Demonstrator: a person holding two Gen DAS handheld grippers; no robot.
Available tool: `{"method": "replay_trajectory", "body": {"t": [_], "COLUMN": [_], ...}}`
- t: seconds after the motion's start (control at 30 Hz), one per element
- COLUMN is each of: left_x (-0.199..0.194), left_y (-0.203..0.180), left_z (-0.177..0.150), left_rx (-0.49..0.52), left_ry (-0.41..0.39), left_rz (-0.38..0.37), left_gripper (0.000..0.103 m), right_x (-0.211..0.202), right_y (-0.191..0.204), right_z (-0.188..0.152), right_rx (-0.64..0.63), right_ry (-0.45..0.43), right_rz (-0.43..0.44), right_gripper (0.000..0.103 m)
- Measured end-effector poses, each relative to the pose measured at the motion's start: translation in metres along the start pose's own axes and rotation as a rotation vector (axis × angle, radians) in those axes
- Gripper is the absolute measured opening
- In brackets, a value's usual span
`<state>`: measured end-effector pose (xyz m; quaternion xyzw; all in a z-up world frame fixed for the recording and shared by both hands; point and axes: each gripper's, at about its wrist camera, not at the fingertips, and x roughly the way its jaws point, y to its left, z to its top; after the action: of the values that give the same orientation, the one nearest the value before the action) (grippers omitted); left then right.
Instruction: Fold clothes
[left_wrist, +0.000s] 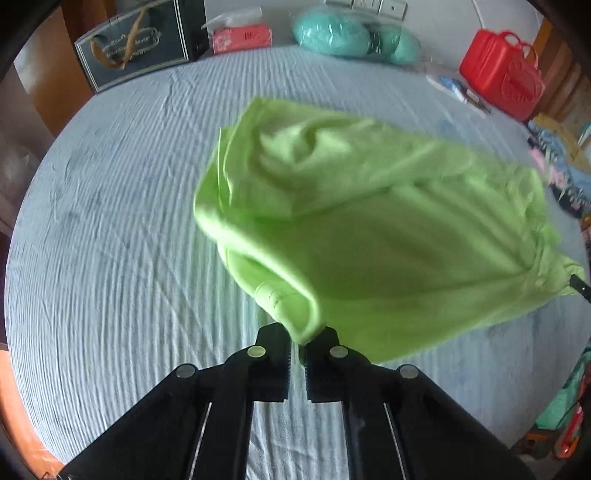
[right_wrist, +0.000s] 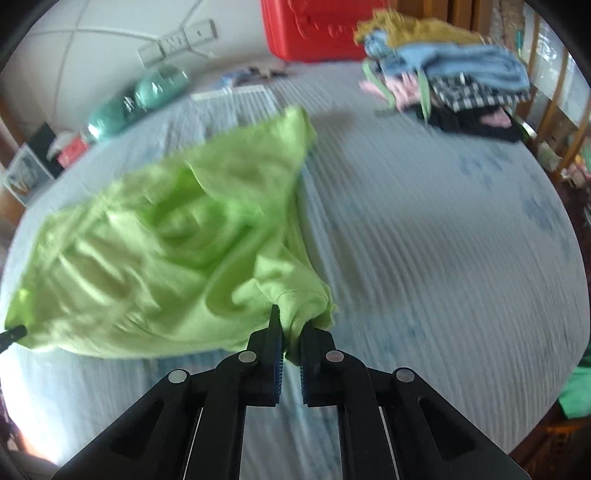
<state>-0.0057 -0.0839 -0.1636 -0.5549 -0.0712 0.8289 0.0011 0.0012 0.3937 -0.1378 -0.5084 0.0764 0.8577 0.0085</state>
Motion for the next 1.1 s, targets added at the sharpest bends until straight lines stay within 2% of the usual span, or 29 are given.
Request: {"method": "replay_trajectory", "body": {"t": [0.1, 0.17, 0.27, 0.37, 0.43, 0.5, 0.53, 0.57, 0.67, 0.7, 0.73, 0.8, 0.87, 0.97, 1.1], "left_x": [-0.009, -0.003, 0.016, 0.049, 0.070, 0.079, 0.077, 0.076, 0.052, 0.045, 0.037, 0.024, 0.021, 0.034, 0.058], "left_y": [0.008, 0.007, 0.010, 0.016, 0.019, 0.024, 0.025, 0.025, 0.028, 0.030, 0.033, 0.037, 0.040, 0.040, 0.035], "left_z": [0.039, 0.066, 0.107, 0.153, 0.169, 0.177, 0.179, 0.182, 0.183, 0.182, 0.180, 0.176, 0.171, 0.159, 0.138], "left_rx": [-0.034, -0.042, -0.072, -0.134, -0.175, -0.202, -0.201, -0.200, -0.186, -0.185, -0.187, -0.187, -0.182, -0.152, -0.114], "left_ry": [-0.024, -0.035, -0.021, 0.029, 0.069, 0.100, 0.094, 0.087, -0.007, -0.033, -0.057, -0.092, -0.096, -0.069, -0.007], "left_rz": [-0.055, -0.061, -0.073, -0.099, -0.115, -0.116, -0.117, -0.118, -0.091, -0.085, -0.082, -0.067, -0.031, 0.035, 0.079], "left_gripper": [0.005, 0.005, 0.005, 0.005, 0.006, 0.006, 0.009, 0.011, 0.040, 0.058, 0.071, 0.076, 0.076, 0.076, 0.076], "right_x": [-0.004, 0.002, 0.021, 0.044, 0.066, 0.079, 0.081, 0.078, 0.066, 0.063, 0.061, 0.060, 0.059, 0.059, 0.061], "right_y": [0.003, 0.003, 0.003, 0.004, 0.007, 0.006, 0.005, 0.003, -0.005, -0.009, -0.014, -0.019, -0.023, -0.030, -0.029], "right_z": [0.029, 0.056, 0.099, 0.137, 0.160, 0.174, 0.178, 0.179, 0.176, 0.171, 0.164, 0.149, 0.134, 0.110, 0.095], "right_rx": [-0.001, 0.006, 0.018, 0.014, 0.005, 0.017, 0.027, 0.038, 0.074, 0.088, 0.103, 0.117, 0.128, 0.165, 0.190], "right_ry": [-0.025, -0.035, -0.033, -0.012, 0.023, 0.033, 0.028, 0.015, -0.031, -0.032, -0.026, -0.006, 0.015, 0.054, 0.079], "right_rz": [0.038, 0.058, 0.061, 0.061, 0.056, 0.023, 0.018, 0.022, 0.032, 0.037, 0.044, 0.043, 0.039, 0.059, 0.084], "right_gripper": [0.007, 0.006, 0.006, 0.006, 0.010, 0.026, 0.027, 0.027, 0.031, 0.031, 0.031, 0.031, 0.031, 0.031, 0.029]}}
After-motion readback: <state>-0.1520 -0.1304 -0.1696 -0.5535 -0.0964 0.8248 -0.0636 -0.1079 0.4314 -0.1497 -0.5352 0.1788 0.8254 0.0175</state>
